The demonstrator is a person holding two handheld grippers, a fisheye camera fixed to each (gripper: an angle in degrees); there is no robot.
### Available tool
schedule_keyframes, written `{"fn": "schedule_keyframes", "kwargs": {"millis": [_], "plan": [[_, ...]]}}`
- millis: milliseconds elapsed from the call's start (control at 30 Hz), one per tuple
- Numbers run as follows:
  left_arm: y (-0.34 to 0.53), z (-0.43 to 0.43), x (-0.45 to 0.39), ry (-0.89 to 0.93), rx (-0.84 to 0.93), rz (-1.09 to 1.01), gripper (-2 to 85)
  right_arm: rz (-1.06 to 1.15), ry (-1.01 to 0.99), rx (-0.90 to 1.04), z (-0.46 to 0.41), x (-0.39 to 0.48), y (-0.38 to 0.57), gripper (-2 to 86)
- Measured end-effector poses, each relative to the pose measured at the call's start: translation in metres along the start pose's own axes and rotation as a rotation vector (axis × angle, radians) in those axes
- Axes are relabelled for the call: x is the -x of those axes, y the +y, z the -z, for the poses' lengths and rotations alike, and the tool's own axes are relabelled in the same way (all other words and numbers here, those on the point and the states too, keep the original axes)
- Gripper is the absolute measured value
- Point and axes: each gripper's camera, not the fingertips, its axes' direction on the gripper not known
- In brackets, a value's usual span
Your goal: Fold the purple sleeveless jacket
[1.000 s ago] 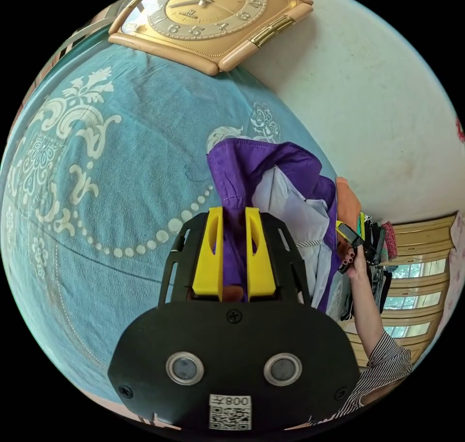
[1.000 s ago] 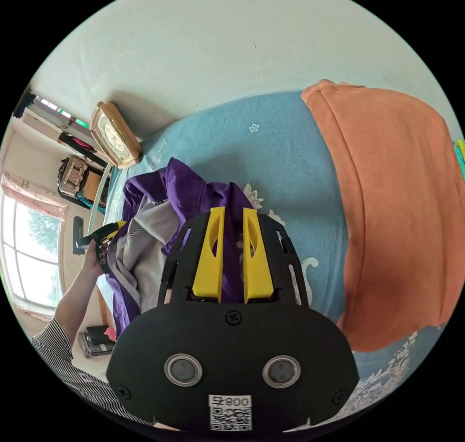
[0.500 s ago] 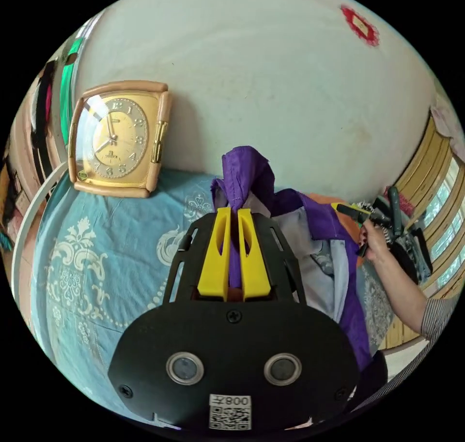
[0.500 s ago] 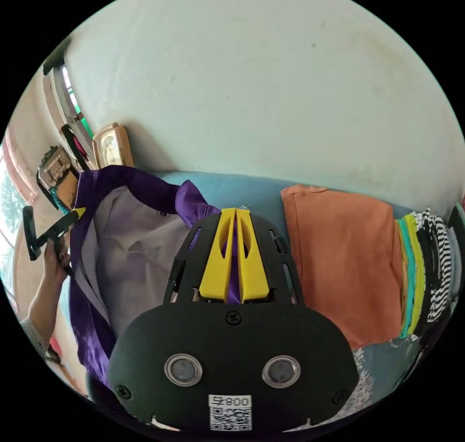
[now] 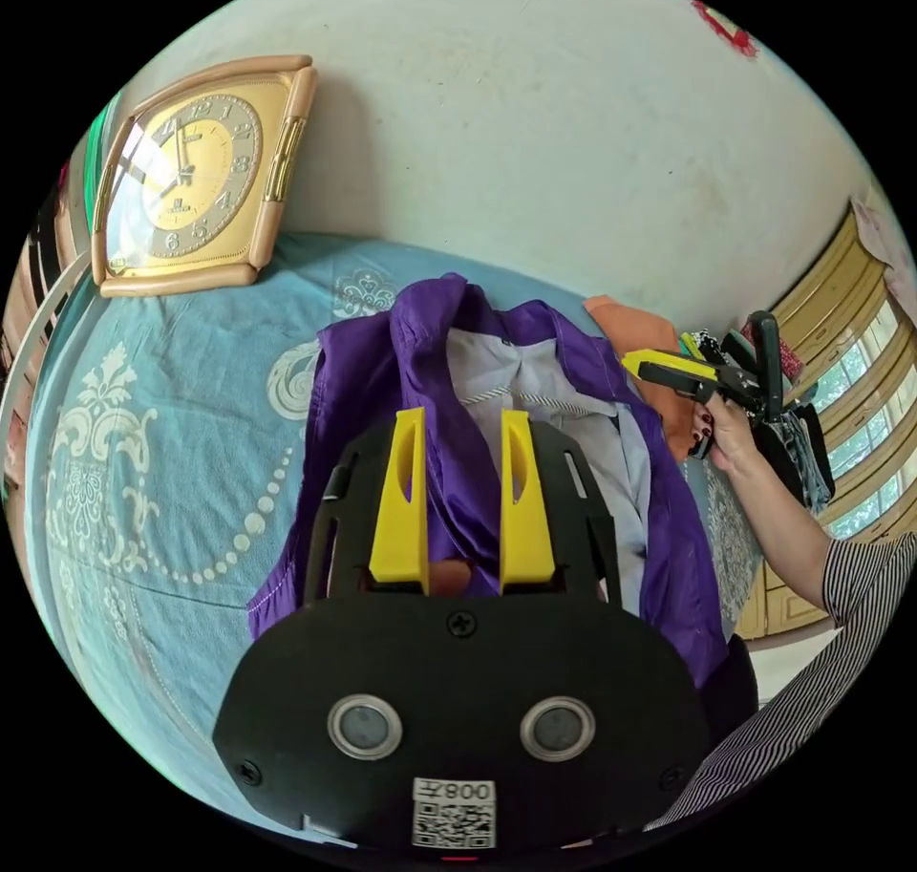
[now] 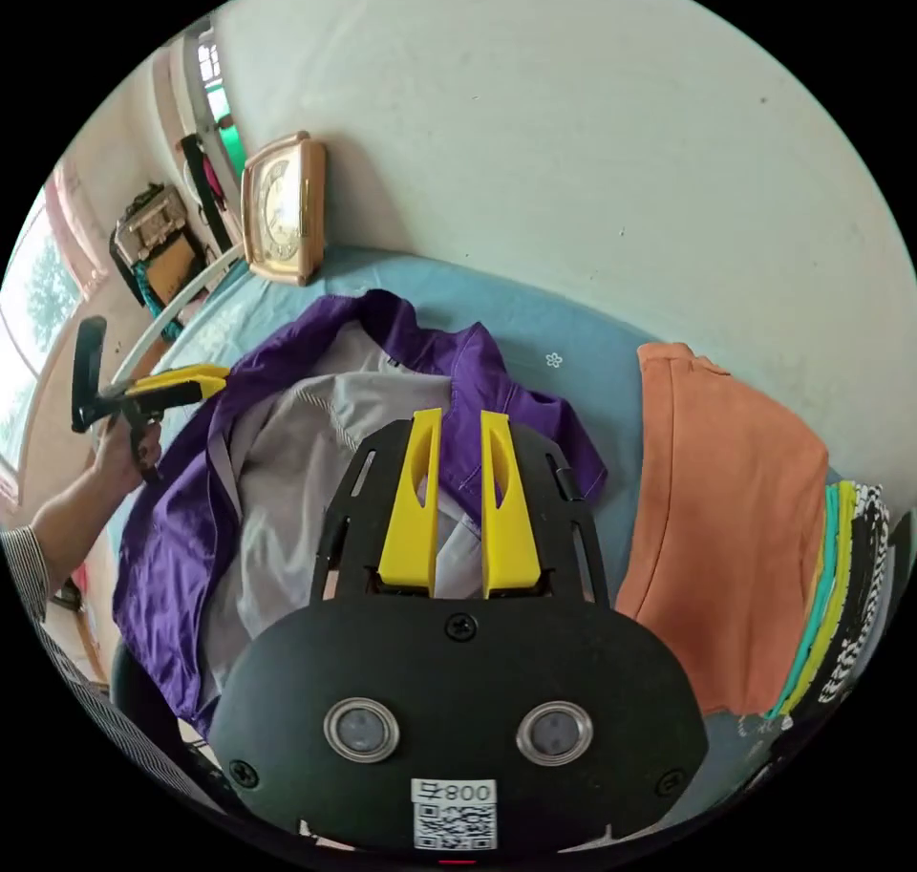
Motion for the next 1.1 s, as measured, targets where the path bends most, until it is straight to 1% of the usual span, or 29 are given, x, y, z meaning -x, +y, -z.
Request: {"fn": "schedule_keyframes", "kwargs": {"millis": [67, 200, 267, 300, 400, 533, 600, 633, 700, 733, 767, 867, 1000, 1100], "plan": [[-0.003, -0.013, 0.009, 0.014, 0.030, 0.051, 10.0, 0.088, 0.072, 0.096, -0.037, 0.021, 0.006, 8.6], [-0.010, -0.032, 0.019, 0.046, 0.040, 0.100, 4.4, 0.145, 0.108, 0.168, -0.076, 0.033, 0.012, 7.4], [-0.014, -0.032, 0.019, 0.068, 0.021, 0.089, 2.9, 0.165, 0.154, 0.208, -0.095, 0.035, 0.013, 1.6], [-0.017, -0.031, 0.017, 0.079, 0.007, 0.077, 2.4, 0.166, 0.156, 0.211, -0.098, 0.036, 0.013, 1.3], [-0.026, -0.030, 0.010, 0.111, -0.031, 0.038, 1.6, 0.136, 0.081, 0.194, -0.104, 0.030, 0.011, 0.2], [-0.040, -0.040, -0.003, 0.163, -0.050, -0.011, 1.2, 0.013, -0.158, 0.096, -0.098, 0.008, 0.005, 0.3], [-0.046, -0.050, -0.010, 0.159, -0.026, -0.044, 1.1, 0.019, -0.210, 0.044, -0.094, 0.008, 0.005, 0.6], [-0.049, -0.059, -0.013, 0.139, 0.004, -0.067, 1.1, 0.053, -0.198, 0.042, -0.094, 0.012, 0.004, 0.9], [-0.051, -0.076, -0.016, 0.080, 0.066, -0.102, 1.1, 0.129, -0.088, 0.050, -0.098, 0.024, 0.007, 1.8], [-0.049, -0.083, -0.015, 0.048, 0.074, -0.095, 1.1, 0.192, -0.003, 0.081, -0.107, 0.034, 0.011, 4.5], [-0.048, -0.086, -0.013, 0.049, 0.075, -0.092, 1.1, 0.256, 0.052, 0.115, -0.118, 0.043, 0.017, 6.8], [-0.045, -0.096, -0.005, 0.077, 0.081, -0.057, 1.1, 0.378, 0.100, 0.203, -0.147, 0.056, 0.035, 9.1], [-0.042, -0.108, 0.001, 0.055, 0.104, -0.065, 1.0, 0.366, 0.146, 0.183, -0.162, 0.054, 0.045, 5.6], [-0.043, -0.113, 0.004, 0.050, 0.104, -0.070, 0.9, 0.364, 0.173, 0.218, -0.179, 0.051, 0.048, 4.2]]}}
